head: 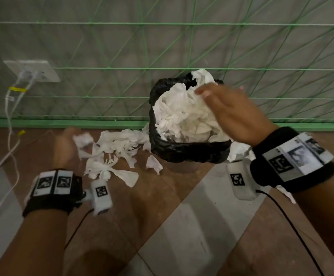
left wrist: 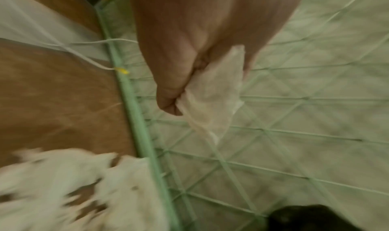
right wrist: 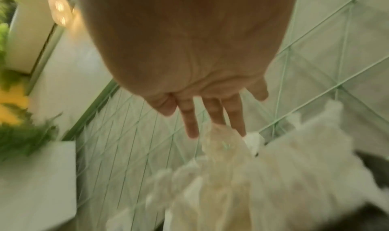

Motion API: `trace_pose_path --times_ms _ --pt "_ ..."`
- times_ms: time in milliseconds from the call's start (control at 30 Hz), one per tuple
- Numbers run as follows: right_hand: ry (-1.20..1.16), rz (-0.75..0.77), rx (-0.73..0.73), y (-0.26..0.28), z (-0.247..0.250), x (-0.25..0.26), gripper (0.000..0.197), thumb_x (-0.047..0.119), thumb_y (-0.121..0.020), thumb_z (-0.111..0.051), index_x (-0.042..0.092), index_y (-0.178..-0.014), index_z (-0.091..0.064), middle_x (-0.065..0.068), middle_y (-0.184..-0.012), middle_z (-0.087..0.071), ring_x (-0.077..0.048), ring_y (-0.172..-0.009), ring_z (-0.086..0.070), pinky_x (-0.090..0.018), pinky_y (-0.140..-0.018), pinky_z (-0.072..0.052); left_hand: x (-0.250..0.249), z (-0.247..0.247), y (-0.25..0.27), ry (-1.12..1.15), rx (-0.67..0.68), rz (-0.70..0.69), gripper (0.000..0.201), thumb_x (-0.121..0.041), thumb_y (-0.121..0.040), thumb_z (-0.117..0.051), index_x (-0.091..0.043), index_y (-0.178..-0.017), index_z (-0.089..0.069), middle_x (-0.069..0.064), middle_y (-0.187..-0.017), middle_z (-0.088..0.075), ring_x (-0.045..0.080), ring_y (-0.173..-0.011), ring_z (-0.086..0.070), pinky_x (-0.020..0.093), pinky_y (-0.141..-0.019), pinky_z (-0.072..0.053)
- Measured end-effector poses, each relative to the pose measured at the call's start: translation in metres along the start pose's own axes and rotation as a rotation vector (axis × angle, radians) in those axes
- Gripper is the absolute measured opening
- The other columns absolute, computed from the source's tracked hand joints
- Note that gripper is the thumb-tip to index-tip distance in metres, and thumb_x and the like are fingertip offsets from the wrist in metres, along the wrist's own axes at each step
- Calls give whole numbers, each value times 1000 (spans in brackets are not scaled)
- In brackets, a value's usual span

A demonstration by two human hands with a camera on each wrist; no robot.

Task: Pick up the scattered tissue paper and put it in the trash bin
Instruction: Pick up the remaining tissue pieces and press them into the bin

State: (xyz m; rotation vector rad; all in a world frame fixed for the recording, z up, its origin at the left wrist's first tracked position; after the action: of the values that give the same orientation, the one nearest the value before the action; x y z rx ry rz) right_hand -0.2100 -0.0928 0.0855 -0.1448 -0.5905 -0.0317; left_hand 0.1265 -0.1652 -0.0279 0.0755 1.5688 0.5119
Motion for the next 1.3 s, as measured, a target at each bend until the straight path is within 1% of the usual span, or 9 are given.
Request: trace_pose_path --times_ms 67,200,467,600,767,900,1067,1167,1300 --pt "-181 -11 -289 1 42 -14 33 30 -99 -33 19 -113 -61 1 -108 -64 -16 -103 -56 -33 -99 -39 -35 -21 1 -106 103 -104 22 -31 -99 -44 -27 -78 -51 -7 -80 -52 7 -68 -50 24 -59 -48" --pt "-352 -300 -602 15 74 -115 23 28 -89 -43 20 -92 -65 -2 -95 -61 -24 -94 -57 -35 -83 -43 -111 -90 47 -228 328 -426 22 -34 -100 -42 -28 -83 -54 -3 -88 -56 9 -74 -53 20 -59 -46" --pt "24 -1238 251 195 -83 -367 81 34 -76 -73 8 -143 -35 -20 -148 -39 -39 -130 -43 -49 -109 -37 -73 -238 103 -1086 625 -826 32 -21 -102 -37 -12 -129 -50 13 -136 -45 31 -126 -44 48 -107 -38" --pt "71 -1189 234 205 -107 -370 93 45 -79 -69 30 -152 -12 -18 -151 -35 -40 -134 -41 -48 -109 -37 2 -245 81 -1647 666 -669 61 -47 -102 -20 -20 -154 -4 1 -162 16 30 -149 18 60 -116 1" --pt "214 -809 234 153 -124 -320 57 49 -84 -57 43 -137 -39 -13 -136 -48 -35 -123 -50 -45 -104 -43 4 -245 83 -1527 662 -644 64 -49 -98 -30 -38 -152 3 -4 -161 21 22 -148 23 60 -116 7" --pt "391 -651 285 138 -139 -293 28 11 -91 -50 14 -115 -63 -12 -120 -56 -32 -111 -57 -36 -97 -45 -54 -234 97 -992 584 -738 68 -38 -85 -48 -51 -146 -19 -15 -162 -1 11 -150 6 58 -116 6" --pt "356 -771 174 138 -105 -300 25 5 -87 -55 16 -102 -72 -11 -110 -70 -31 -103 -65 -33 -88 -50 -77 -139 17 -300 133 -565 31 -25 -88 -46 -31 -115 -59 -9 -119 -57 11 -113 -52 36 -103 -40" --pt "133 -793 -87 128 -65 -296 17 7 -83 -63 21 -80 -73 -11 -100 -75 -32 -91 -68 -32 -81 -52 -9 -78 -39 -604 -94 -353 24 -20 -89 -52 -13 -110 -61 12 -114 -65 34 -108 -59 39 -93 -43" --pt "-60 -715 -397 104 6 -273 19 7 -81 -66 26 -79 -70 -7 -84 -74 -2 -68 -66 -8 -60 -47 142 -62 -45 -1285 255 -183 75 -34 -76 -72 -25 -143 -40 23 -149 -34 45 -134 -34 54 -110 -34"
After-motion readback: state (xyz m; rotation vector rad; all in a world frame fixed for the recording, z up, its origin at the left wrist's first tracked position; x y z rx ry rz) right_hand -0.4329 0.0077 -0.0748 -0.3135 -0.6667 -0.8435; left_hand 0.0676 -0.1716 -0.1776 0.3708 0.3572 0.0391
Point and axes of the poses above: each hand's wrist, its own y-axis away from the middle knuckle, its own z-axis out of the back of the hand, x = y × z, the point moved 8 cm from there along -y, towards the middle knuckle
